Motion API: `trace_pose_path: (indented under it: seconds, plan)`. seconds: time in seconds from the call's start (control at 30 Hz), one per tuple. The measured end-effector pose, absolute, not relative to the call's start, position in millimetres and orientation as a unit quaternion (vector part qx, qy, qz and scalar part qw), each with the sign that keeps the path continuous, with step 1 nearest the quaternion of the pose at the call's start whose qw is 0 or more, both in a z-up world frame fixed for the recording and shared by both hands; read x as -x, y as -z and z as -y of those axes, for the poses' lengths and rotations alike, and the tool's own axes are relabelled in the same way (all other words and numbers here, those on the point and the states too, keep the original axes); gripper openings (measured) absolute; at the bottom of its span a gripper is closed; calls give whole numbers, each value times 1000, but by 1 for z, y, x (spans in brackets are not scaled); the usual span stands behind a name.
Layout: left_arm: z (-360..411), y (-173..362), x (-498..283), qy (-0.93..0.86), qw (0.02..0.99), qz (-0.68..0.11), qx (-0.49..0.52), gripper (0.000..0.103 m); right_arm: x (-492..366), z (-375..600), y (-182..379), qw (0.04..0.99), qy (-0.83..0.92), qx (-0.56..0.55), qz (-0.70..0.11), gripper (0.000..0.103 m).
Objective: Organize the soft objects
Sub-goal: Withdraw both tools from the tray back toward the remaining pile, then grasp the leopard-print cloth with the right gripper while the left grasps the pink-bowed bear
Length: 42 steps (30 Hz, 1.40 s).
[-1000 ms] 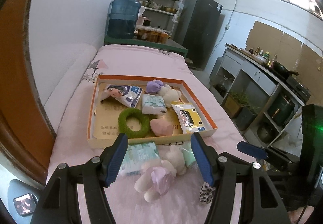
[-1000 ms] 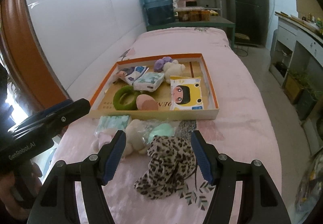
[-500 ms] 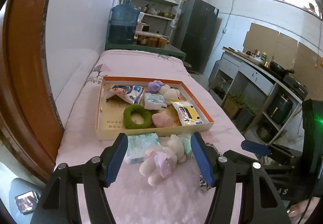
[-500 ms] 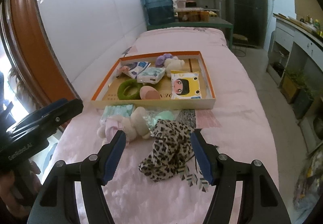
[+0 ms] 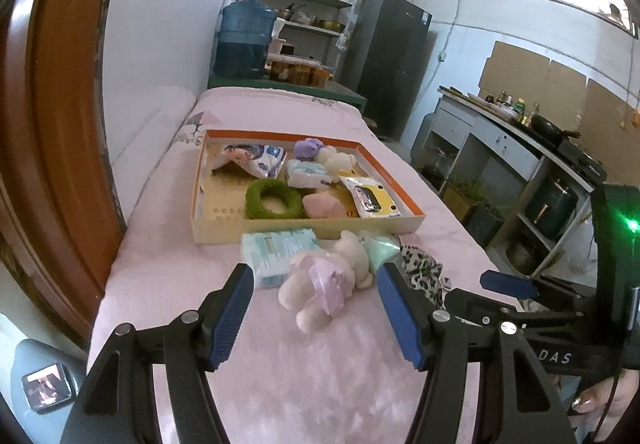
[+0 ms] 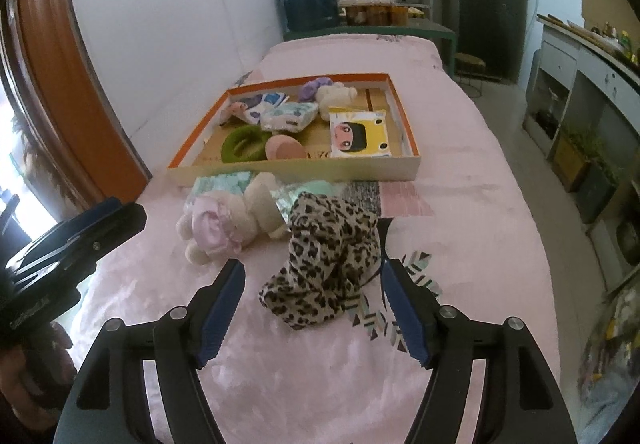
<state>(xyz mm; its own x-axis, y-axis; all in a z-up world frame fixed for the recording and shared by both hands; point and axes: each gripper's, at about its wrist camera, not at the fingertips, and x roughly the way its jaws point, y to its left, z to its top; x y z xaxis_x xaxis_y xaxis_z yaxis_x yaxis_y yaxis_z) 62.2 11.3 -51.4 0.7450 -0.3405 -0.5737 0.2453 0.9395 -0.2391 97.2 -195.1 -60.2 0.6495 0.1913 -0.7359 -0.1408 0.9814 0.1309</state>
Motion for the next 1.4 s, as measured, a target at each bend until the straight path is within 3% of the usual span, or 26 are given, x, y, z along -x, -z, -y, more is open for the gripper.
trace_pose_path:
  seconds: [1.0,1.4]
  plan:
    - [-18,97,-71,163,917,-355,79,64,-130,188,92,906,-89,-30,-413,75]
    - [3,106,-115,204,896,-391,54,64,-154,202,118,896,-77,-60,-432,75]
